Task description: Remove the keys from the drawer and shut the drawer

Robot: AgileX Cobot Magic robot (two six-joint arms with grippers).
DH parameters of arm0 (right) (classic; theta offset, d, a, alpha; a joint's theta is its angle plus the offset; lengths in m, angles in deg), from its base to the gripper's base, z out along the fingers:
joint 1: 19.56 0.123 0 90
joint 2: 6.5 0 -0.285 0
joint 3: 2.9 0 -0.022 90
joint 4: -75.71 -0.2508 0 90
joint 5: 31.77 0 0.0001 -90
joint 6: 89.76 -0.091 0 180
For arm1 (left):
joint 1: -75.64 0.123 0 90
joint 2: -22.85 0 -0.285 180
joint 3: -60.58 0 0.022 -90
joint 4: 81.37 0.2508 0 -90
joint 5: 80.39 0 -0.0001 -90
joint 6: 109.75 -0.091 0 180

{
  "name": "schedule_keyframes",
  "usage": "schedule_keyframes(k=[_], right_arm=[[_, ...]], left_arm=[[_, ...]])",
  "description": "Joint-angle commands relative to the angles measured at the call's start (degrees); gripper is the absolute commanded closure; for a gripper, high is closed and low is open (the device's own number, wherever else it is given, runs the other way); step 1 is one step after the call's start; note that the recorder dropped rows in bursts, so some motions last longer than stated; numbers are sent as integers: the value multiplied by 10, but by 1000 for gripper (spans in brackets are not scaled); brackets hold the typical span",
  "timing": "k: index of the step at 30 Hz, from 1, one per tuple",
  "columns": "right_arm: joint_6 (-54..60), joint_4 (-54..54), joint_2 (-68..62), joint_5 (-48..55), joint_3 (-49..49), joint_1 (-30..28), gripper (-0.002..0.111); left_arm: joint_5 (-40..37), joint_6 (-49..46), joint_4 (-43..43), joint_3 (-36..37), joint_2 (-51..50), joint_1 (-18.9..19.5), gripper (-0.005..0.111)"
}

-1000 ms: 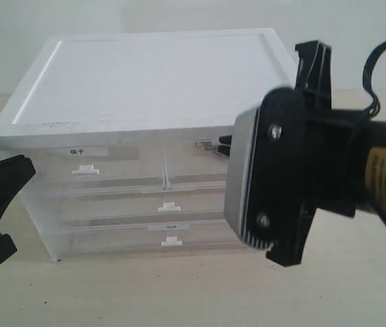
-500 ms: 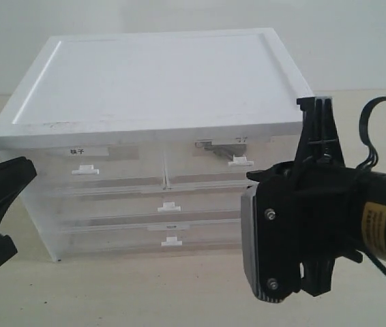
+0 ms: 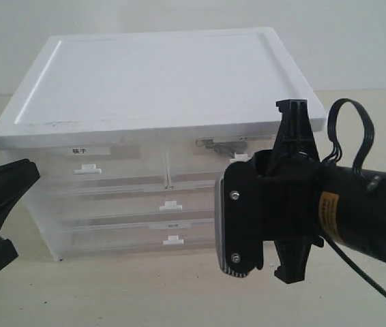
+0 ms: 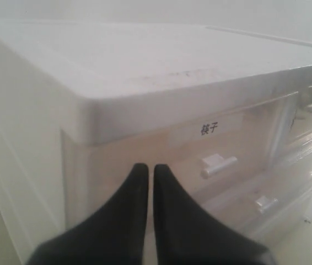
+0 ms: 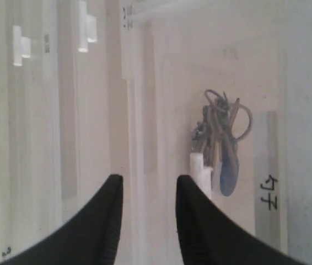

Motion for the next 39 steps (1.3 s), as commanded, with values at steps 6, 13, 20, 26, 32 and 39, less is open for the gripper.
schedule_keyframes(k=[6,13,20,26,32,39], right_arm=[[-5,6,4,20,17,18,78],[3,6,4,114,16,50,78],[9,4,4,107,14,36,78],[19,3,-16,103,9,36,78],[18,6,-52,120,9,36,78],[18,6,-34,121,9,38,78]], left_arm=[[14,5,12,-3,-2,0,102],[14,5,13,-3,-2,0,102],[14,5,18,-3,-2,0,102],[14,5,19,-3,-2,0,102],[14,5,22,-3,-2,0,102],[14,5,22,-3,-2,0,102]])
